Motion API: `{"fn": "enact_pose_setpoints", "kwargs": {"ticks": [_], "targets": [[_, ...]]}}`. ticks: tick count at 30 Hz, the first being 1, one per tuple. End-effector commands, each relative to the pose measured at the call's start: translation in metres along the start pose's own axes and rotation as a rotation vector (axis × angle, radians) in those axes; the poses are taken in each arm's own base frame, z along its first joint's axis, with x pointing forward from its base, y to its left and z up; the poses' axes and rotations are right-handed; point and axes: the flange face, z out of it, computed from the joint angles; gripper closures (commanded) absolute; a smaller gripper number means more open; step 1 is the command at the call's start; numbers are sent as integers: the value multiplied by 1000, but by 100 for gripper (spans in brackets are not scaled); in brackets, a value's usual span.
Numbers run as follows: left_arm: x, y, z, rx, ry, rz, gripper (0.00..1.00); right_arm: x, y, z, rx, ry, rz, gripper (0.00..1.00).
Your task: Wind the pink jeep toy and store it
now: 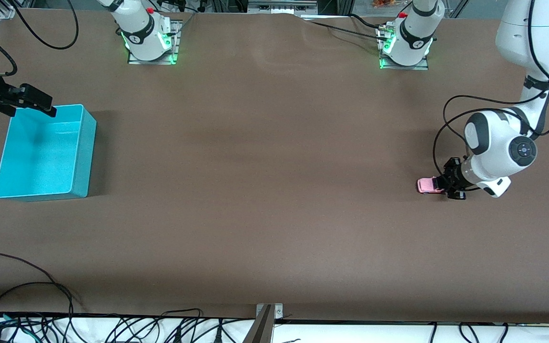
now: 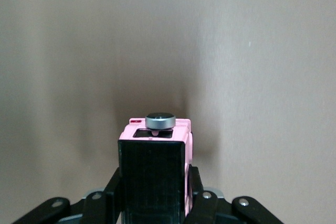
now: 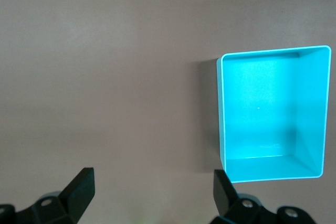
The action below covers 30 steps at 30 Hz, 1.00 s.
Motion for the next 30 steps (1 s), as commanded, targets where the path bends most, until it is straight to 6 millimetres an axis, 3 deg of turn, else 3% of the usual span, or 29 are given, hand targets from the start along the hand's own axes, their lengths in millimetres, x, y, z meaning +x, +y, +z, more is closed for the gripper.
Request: {"fn": "enact_pose_setpoints", "kwargs": {"ticks": [1, 3, 4, 8, 18, 25, 30], "targets": [[18, -3, 22, 4, -4, 12, 34, 2, -2, -6, 6, 6, 4, 0], [19, 0, 16, -7, -2, 13, 4, 2, -2, -7, 7, 9, 4, 0], [19, 1, 14, -9, -3, 9, 0, 2, -2, -7, 9, 10, 5, 0], [25, 11, -18, -22, -6, 0, 0, 2, -2, -7, 9, 10, 5, 0], [24, 30, -137, 13, -24, 30, 0, 2, -2, -7, 7, 9, 4, 0], [8, 22, -216, -31, 78, 149, 0, 2, -2, -7, 7, 9, 4, 0], [0, 14, -244, -36, 85, 310, 0, 2, -3, -7, 9, 12, 4, 0]]}}
